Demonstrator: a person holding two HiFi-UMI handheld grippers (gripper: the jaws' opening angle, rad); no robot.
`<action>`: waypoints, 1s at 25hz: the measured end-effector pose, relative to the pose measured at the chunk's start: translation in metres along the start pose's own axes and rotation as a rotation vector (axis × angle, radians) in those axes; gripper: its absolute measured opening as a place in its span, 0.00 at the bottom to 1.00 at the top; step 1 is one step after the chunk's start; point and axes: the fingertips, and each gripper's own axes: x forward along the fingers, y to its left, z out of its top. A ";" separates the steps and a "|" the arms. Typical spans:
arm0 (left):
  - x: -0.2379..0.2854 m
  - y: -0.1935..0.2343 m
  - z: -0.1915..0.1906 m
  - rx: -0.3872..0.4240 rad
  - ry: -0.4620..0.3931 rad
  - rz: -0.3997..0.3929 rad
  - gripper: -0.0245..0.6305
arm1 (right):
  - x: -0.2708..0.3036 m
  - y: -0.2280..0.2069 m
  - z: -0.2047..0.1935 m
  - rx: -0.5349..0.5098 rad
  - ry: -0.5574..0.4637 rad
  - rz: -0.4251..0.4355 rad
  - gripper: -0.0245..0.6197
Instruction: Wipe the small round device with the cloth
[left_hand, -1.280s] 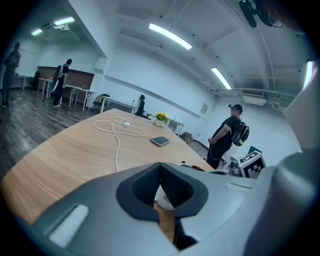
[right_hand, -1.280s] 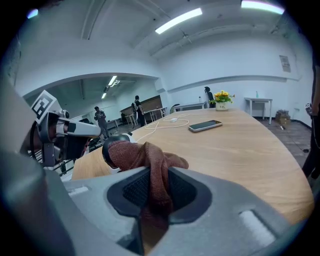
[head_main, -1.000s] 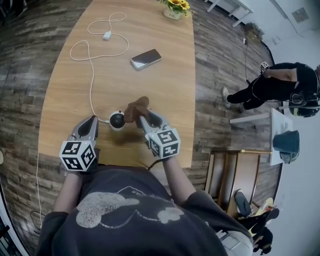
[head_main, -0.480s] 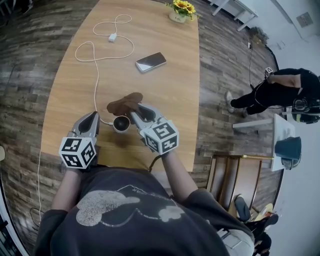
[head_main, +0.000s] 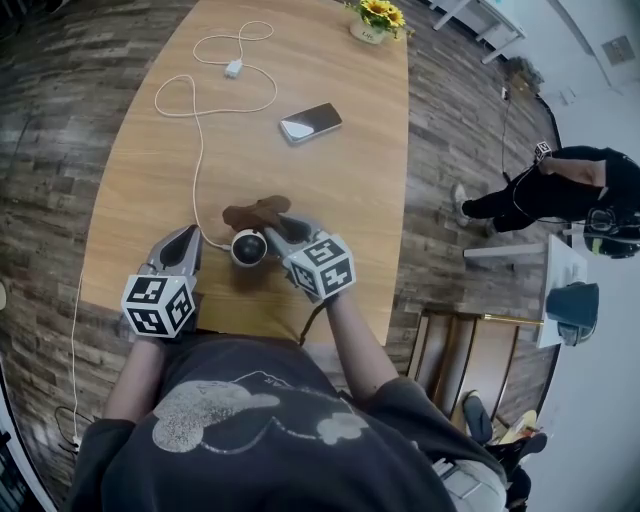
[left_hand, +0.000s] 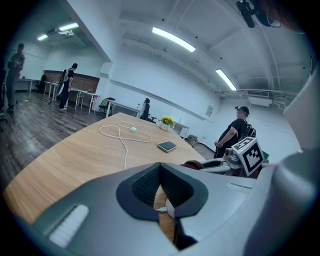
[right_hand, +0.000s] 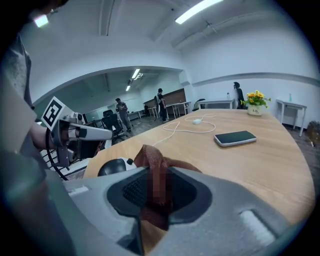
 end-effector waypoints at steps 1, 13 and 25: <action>0.001 0.001 -0.001 -0.002 0.003 -0.001 0.07 | 0.003 -0.001 -0.004 0.002 0.016 -0.004 0.16; 0.005 0.002 -0.005 0.020 0.033 -0.042 0.07 | -0.003 -0.019 -0.015 0.089 -0.023 -0.118 0.16; 0.000 0.008 0.020 0.126 0.044 -0.226 0.07 | -0.080 -0.022 0.018 0.220 -0.259 -0.463 0.16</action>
